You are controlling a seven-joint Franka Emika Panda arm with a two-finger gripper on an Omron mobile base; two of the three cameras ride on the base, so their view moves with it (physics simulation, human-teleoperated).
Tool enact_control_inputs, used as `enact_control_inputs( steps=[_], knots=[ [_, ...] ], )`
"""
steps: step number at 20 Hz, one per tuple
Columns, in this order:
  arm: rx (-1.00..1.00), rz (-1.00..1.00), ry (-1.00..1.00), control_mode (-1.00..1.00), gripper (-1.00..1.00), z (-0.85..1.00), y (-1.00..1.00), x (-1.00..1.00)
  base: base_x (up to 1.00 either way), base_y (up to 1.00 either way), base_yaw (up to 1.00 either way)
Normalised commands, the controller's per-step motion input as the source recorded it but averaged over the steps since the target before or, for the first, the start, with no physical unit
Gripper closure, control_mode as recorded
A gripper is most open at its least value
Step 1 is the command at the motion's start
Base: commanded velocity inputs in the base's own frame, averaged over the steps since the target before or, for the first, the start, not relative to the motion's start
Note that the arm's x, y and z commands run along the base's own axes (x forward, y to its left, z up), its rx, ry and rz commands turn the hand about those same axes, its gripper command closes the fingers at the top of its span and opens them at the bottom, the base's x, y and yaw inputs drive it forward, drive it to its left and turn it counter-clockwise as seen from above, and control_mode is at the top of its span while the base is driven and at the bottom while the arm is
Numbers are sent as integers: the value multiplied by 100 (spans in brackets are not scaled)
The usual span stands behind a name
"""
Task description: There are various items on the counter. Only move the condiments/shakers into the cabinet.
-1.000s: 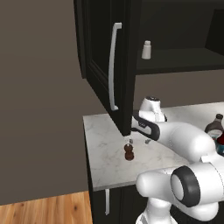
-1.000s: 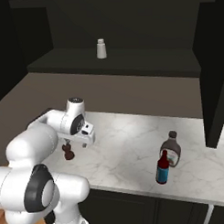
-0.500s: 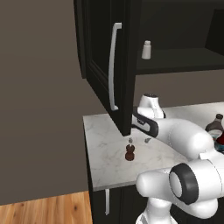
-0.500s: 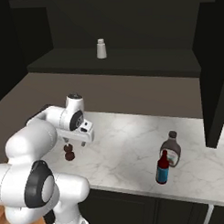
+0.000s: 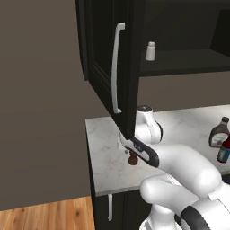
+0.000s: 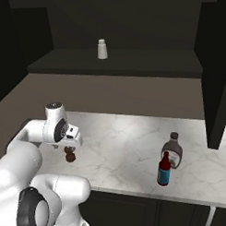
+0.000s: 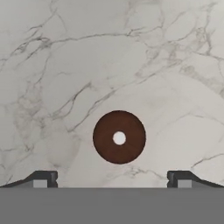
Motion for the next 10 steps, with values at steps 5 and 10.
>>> enact_control_inputs(
  steps=[5, 10],
  knots=[
    [-2, 0, -14, -100, -100, -2, 0, 1, 0, 0, 0],
    [0, 0, -2, -100, -100, -7, 0, 6, 0, 0, 0]
  ],
)
